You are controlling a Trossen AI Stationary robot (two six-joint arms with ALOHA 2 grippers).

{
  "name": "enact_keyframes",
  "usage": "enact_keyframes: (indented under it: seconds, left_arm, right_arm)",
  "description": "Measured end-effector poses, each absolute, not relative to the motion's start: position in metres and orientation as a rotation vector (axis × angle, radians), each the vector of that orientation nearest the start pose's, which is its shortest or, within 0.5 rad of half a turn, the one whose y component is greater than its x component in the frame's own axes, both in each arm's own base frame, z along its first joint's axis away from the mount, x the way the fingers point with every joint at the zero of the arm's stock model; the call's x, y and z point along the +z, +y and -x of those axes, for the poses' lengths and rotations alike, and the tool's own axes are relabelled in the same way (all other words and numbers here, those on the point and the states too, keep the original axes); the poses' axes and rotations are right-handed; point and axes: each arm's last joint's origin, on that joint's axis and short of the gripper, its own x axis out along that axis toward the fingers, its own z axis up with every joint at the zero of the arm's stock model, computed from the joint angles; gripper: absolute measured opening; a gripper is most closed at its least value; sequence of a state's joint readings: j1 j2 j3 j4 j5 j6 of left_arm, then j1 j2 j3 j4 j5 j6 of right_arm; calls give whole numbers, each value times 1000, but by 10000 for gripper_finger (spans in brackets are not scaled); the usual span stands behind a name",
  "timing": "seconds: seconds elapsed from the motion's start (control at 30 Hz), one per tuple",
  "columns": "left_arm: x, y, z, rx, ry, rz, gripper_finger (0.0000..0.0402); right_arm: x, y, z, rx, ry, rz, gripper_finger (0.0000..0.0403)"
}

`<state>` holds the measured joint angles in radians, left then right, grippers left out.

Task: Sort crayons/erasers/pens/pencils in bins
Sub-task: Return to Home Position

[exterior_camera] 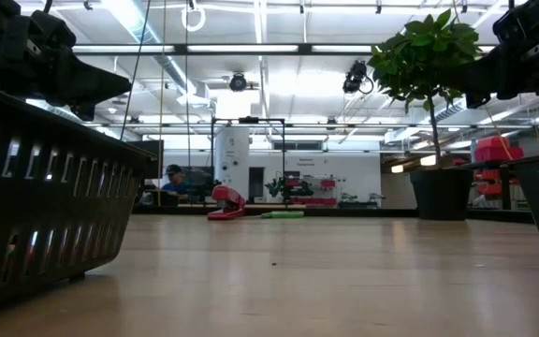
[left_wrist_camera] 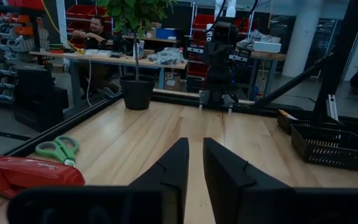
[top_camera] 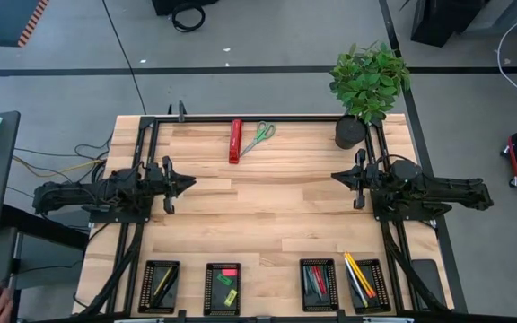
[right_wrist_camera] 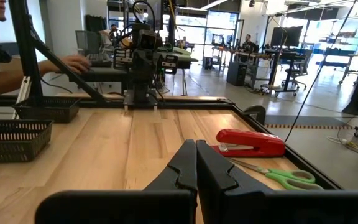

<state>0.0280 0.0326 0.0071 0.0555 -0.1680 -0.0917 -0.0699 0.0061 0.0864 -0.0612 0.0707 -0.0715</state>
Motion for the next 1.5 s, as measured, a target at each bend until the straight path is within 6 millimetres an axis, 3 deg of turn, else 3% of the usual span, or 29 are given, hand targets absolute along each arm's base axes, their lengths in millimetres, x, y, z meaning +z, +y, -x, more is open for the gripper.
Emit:
enact_keyframes:
  seconds: [1.5]
  left_arm:
    - [169, 8, -99, 195, -39, 94, 53]
  right_arm:
    - [186, -8, -92, -141, -14, 71, 7]
